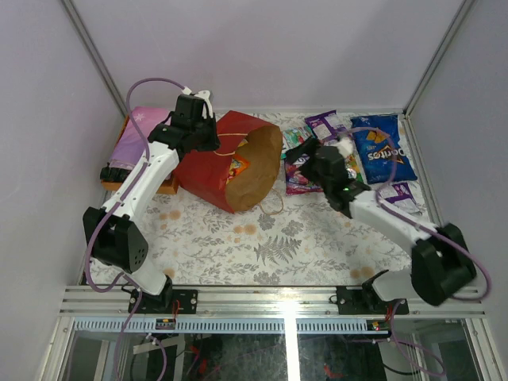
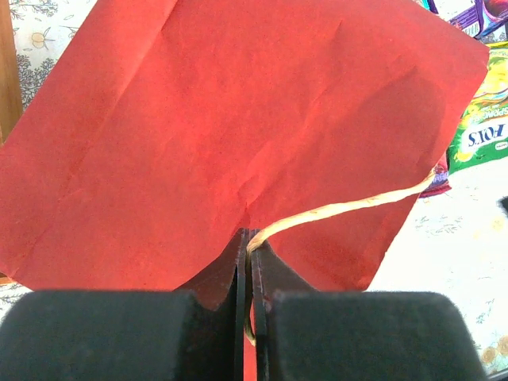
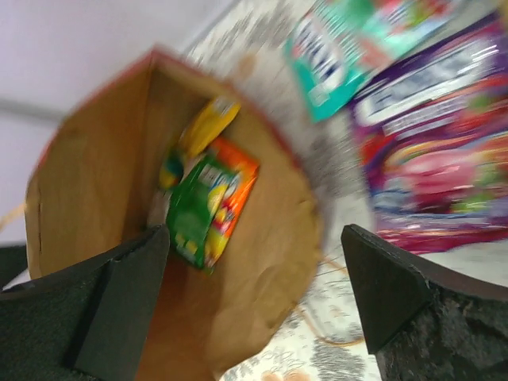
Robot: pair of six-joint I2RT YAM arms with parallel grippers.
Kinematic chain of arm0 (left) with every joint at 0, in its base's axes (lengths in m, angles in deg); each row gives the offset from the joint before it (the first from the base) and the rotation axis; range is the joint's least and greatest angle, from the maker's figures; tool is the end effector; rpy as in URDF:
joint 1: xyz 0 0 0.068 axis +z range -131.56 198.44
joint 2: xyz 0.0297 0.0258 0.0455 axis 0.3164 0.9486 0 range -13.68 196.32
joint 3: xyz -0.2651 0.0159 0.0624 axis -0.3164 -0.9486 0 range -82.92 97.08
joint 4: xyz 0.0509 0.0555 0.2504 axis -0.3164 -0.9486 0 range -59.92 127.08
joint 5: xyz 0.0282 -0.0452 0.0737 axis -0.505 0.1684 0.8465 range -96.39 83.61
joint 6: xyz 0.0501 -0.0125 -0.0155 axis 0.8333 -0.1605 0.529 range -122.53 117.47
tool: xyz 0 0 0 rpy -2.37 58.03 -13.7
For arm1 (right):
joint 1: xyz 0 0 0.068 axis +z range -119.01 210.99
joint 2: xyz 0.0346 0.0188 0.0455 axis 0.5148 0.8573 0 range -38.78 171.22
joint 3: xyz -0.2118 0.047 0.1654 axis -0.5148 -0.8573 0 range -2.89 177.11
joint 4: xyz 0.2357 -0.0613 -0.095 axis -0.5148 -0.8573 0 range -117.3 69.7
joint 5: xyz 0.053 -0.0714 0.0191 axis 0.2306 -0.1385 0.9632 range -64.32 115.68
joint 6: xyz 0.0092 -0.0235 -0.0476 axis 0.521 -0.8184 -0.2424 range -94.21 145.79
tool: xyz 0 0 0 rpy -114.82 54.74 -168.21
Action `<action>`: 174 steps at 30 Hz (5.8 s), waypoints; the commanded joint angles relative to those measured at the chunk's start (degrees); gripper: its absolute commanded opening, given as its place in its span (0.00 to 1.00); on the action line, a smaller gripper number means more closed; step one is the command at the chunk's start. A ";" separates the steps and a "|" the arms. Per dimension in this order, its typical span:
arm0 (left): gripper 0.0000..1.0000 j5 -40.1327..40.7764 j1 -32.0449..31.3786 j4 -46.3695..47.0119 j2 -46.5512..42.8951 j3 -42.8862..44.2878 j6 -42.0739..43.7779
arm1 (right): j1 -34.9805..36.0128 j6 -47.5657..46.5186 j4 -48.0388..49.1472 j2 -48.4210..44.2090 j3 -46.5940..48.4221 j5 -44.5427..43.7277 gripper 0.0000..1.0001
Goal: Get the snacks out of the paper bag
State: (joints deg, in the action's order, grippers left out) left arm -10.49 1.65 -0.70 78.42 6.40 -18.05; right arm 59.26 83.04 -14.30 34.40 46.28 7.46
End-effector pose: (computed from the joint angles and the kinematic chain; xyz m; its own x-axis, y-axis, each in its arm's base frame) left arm 0.3443 -0.1067 0.3542 -0.6908 -0.0703 -0.7196 0.1612 0.9552 -0.2481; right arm 0.2645 0.1297 0.2880 -0.3055 0.7428 -0.5958 0.1275 0.6520 0.7474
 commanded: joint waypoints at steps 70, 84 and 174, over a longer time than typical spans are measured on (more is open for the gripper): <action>0.00 2.76 0.80 1.93 -7.32 -2.13 -1.13 | 13.21 22.59 29.44 53.23 39.78 10.70 0.00; 0.00 11.58 0.76 -4.57 -18.62 -2.13 -8.84 | 14.29 17.57 25.91 50.06 39.87 16.56 0.50; 0.00 19.46 -4.25 -18.84 -18.96 2.42 -8.60 | 21.45 -1.68 9.62 27.70 22.38 14.54 0.16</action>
State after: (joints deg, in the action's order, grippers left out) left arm 7.32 -2.51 -18.14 60.39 9.15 -26.69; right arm 80.24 87.26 -1.92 62.10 67.20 14.17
